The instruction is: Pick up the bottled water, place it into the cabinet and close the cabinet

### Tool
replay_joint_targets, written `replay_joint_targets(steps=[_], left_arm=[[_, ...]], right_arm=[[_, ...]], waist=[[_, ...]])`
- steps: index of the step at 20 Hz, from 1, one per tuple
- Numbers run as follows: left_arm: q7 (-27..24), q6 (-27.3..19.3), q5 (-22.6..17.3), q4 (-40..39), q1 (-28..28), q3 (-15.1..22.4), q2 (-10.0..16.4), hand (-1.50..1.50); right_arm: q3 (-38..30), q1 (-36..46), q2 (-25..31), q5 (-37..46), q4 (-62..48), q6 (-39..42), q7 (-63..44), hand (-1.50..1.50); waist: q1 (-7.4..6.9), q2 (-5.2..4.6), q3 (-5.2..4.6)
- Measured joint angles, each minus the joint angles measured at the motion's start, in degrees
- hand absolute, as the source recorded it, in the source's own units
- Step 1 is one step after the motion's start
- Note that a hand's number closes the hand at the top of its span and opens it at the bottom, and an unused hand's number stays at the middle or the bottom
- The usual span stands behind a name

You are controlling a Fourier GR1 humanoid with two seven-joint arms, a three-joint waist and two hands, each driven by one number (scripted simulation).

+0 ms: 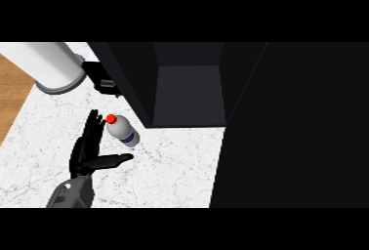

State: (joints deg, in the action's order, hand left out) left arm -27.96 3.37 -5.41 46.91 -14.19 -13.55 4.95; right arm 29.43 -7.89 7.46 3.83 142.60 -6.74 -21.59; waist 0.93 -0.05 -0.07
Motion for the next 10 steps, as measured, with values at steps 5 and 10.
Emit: replay_joint_targets(steps=[5, 10], left_arm=[[-6.8, 0.4, -0.2, -9.9, -5.0, -2.0, 0.6, -1.50], [-13.5, 0.4, -0.7, -18.6, -8.6, -4.0, 1.0, -1.50]], right_arm=[[0.6, 1.4, 0.3, 0.1, 0.2, -1.3, -1.2, -1.50], [-1.2, 1.3, 1.6, -0.2, 0.1, -1.1, -0.6, -1.50]], waist=[[0.19, -0.06, -0.03], [0.23, -0.13, -0.02]])
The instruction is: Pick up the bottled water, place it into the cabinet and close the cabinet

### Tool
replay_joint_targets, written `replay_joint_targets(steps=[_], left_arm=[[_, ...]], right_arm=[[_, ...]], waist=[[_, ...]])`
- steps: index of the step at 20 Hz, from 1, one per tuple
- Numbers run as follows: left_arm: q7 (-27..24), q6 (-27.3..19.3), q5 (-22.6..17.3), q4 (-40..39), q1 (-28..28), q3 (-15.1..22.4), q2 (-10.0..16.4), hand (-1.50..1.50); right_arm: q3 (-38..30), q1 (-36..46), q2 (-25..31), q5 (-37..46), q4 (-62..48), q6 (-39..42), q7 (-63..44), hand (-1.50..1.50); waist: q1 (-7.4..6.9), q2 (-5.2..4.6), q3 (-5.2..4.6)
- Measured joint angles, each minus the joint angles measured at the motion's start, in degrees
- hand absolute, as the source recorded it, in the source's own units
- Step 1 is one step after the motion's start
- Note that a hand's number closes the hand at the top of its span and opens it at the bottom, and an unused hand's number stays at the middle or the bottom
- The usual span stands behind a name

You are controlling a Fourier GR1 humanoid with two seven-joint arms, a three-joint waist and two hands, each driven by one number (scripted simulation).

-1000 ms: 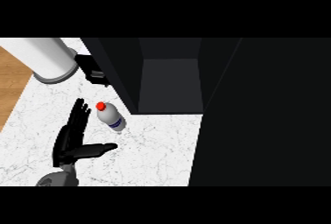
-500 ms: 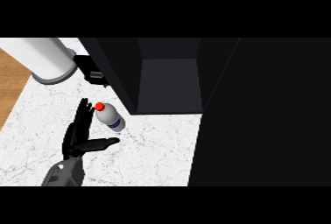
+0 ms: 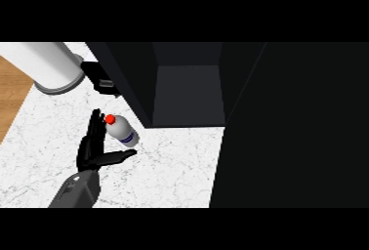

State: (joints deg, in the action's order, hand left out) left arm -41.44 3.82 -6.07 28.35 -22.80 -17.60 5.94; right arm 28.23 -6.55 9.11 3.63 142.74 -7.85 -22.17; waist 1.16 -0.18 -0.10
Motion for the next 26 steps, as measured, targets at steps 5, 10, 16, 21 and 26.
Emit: replay_joint_targets(steps=[5, 10, 16, 21, 26], left_arm=[[-4.6, 0.5, -0.8, -6.4, -4.3, -1.8, 0.7, 1.50], [-6.3, 3.7, -1.1, -10.0, -7.0, -1.9, 0.9, 1.50], [-11.3, -1.5, 3.2, -10.1, -7.4, 1.4, 1.1, 1.50], [-15.1, -4.3, 6.0, -7.9, -5.7, 4.1, 0.6, 1.50], [-16.5, -5.5, 8.2, -3.8, -2.7, 8.0, -2.5, 1.50]], right_arm=[[-0.2, 0.4, 0.2, -0.2, -0.1, -0.4, 0.2, -1.50], [-0.1, 0.1, 0.9, -0.4, -0.1, -0.4, 0.4, -1.50], [-0.1, 1.2, 0.8, -0.7, -0.6, -1.0, 0.3, -1.50], [0.3, -0.3, 1.5, -0.8, -0.6, -1.4, 1.6, -1.50], [2.5, -1.3, 1.7, -0.4, -0.2, -2.7, 1.3, -1.50]], waist=[[0.09, -0.05, -0.01], [0.11, -0.04, 0.00], [-0.30, 0.05, 0.13], [-0.60, 0.44, 0.41], [-0.77, 0.50, 0.22]])
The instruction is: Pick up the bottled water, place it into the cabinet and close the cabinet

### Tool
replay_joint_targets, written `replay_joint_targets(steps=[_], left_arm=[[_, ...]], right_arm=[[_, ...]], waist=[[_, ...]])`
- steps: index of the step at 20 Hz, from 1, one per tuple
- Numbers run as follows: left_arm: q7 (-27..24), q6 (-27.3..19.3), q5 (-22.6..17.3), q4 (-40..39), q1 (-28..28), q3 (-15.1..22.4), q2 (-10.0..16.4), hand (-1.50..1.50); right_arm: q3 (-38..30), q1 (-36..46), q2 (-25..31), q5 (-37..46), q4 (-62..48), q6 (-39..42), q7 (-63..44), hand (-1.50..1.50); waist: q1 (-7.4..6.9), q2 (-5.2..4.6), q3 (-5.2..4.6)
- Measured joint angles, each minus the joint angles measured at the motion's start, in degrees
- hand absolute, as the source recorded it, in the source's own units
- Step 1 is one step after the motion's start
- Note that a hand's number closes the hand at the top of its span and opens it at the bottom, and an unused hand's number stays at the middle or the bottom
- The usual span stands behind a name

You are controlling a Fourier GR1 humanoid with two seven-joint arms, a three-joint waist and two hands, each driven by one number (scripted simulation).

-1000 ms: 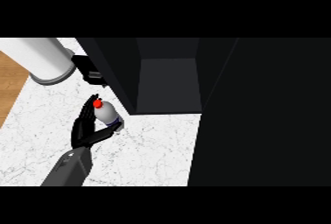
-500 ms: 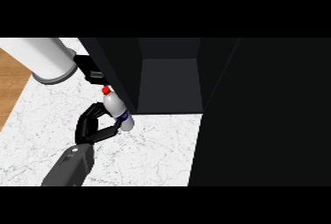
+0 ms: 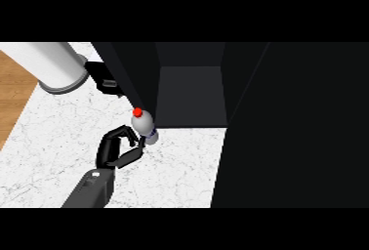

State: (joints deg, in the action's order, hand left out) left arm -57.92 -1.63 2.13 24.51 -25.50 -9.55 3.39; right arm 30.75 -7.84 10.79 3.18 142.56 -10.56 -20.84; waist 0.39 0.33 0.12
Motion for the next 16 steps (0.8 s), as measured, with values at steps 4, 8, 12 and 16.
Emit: replay_joint_targets(steps=[4, 8, 12, 16], left_arm=[[1.2, 0.3, -1.9, 4.0, 0.8, 3.3, -2.1, 1.50], [6.3, 0.9, -6.5, 10.8, 2.3, 7.8, -2.9, 1.50], [12.9, -0.6, -12.3, 19.0, 3.0, 13.7, -3.2, 1.50], [20.1, -5.3, -17.2, 28.6, 4.0, 19.8, -3.3, 1.50]], right_arm=[[0.5, 0.3, 0.2, 0.1, 0.0, -0.7, -0.3, -1.50], [-0.1, -0.5, 0.9, 0.0, -0.2, -0.8, 1.2, -1.50], [-1.0, -1.8, 1.7, -0.3, -0.4, -0.5, 2.9, -1.50], [1.2, -3.8, 1.9, -0.1, -0.4, -1.1, 4.8, -1.50]], waist=[[-0.03, -0.05, -0.10], [-0.18, 0.02, -0.12], [-0.16, 0.04, -0.10], [-0.02, 0.10, -0.10]])
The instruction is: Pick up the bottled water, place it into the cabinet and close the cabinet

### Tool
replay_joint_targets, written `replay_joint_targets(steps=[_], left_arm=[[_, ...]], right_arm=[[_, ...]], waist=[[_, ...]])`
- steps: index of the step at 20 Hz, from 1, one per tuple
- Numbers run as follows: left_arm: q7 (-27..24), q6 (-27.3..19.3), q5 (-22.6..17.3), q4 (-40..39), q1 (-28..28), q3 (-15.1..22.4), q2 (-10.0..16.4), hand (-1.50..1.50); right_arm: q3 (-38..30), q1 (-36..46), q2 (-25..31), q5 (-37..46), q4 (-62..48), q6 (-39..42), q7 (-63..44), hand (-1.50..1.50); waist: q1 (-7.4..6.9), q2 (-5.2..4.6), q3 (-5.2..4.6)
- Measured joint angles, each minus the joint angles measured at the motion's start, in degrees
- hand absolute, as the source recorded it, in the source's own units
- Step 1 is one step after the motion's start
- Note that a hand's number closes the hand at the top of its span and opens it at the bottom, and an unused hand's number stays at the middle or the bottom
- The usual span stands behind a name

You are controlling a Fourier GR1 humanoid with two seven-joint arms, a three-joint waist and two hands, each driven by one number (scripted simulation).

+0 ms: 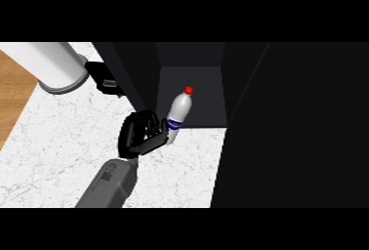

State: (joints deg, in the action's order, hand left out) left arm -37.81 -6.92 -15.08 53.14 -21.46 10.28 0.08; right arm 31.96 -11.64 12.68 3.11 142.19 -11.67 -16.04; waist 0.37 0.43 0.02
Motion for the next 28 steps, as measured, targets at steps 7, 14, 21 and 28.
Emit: replay_joint_targets(steps=[7, 14, 21, 28], left_arm=[[9.8, -10.9, -4.1, 9.9, -2.8, 8.0, -0.1, 1.50], [14.6, -18.5, -5.4, 6.3, -11.3, 10.6, -0.1, 1.50], [16.8, -23.8, -10.2, -0.4, -18.7, 11.7, -0.1, 1.50], [13.3, -26.0, -16.3, -11.8, -25.6, 10.1, -0.1, 1.50]], right_arm=[[1.1, 1.4, 0.1, 0.3, 0.4, -1.6, -1.9, -1.50], [-0.5, -0.7, 1.8, -0.1, 0.5, -0.8, 0.8, -1.50], [-2.4, -2.6, 3.0, -0.8, 0.6, 0.3, 2.6, -1.50], [-2.4, -4.0, 2.9, -1.5, 0.2, 1.1, 4.4, -1.50]], waist=[[0.26, -0.16, -0.04], [0.62, -0.35, -0.02], [0.99, -0.47, -0.03], [1.69, -0.70, -0.03]])
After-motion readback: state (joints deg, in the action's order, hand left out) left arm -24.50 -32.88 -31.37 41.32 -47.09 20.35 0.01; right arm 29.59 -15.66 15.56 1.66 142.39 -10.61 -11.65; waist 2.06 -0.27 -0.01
